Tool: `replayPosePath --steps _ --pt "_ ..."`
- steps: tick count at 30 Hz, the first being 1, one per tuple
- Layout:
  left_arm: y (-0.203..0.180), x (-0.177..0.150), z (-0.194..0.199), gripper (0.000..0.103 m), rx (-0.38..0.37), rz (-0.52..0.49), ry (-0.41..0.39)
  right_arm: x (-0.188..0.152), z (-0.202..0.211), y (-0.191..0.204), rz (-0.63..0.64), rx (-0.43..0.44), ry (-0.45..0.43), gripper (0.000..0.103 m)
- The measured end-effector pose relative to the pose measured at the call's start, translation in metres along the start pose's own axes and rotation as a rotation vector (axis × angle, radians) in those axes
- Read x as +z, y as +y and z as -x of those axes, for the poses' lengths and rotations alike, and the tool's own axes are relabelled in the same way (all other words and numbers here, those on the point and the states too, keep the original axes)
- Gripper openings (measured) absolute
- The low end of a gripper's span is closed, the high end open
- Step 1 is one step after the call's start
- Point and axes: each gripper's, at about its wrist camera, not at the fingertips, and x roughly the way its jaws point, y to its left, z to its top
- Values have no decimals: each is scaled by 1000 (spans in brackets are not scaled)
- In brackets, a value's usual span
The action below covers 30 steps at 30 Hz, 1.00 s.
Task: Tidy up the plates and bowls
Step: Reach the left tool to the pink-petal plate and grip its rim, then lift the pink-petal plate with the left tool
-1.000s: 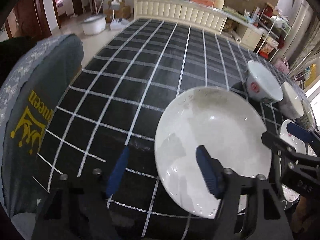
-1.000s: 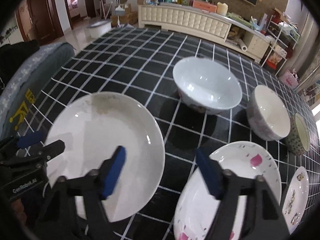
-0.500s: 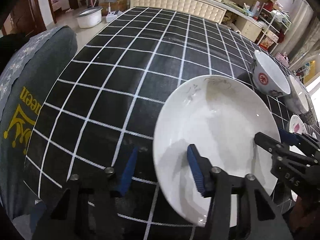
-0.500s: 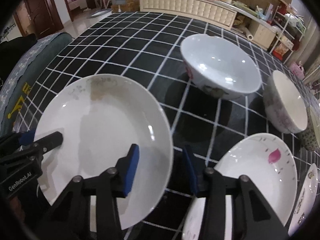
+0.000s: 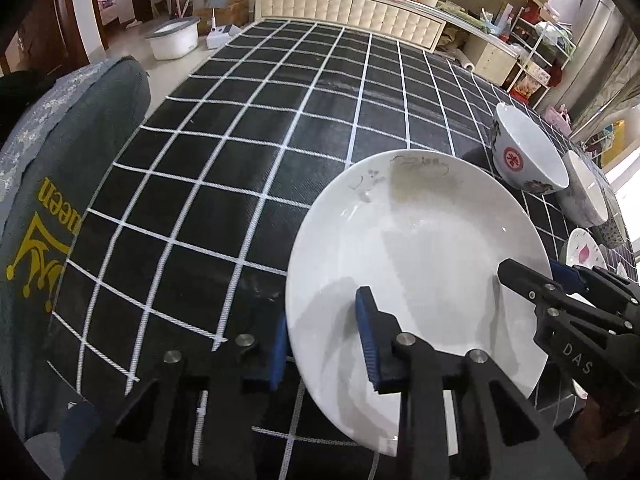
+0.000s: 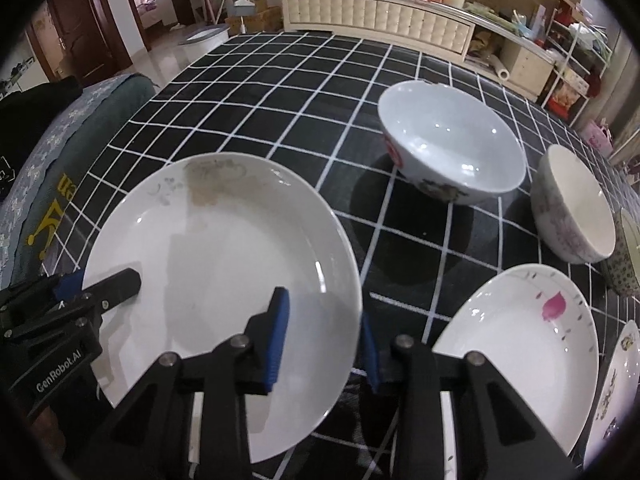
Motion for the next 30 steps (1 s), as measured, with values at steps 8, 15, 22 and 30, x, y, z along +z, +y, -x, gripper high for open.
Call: replayPosePath --steps 8,15,22,30 --pt "6 1 -1 29 9 16 8 3 -4 2 -8 6 12 38" --pt "5 -2 -7 29 -6 15 17 1 -9 -2 -12 -6 24 38" --pt "1 -1 -6 29 10 -9 12 -1 2 -7 -19 16 -6 38" --pt "-3 -5 33 29 35 -5 -45 -15 35 -21 -60 28 -54 38"
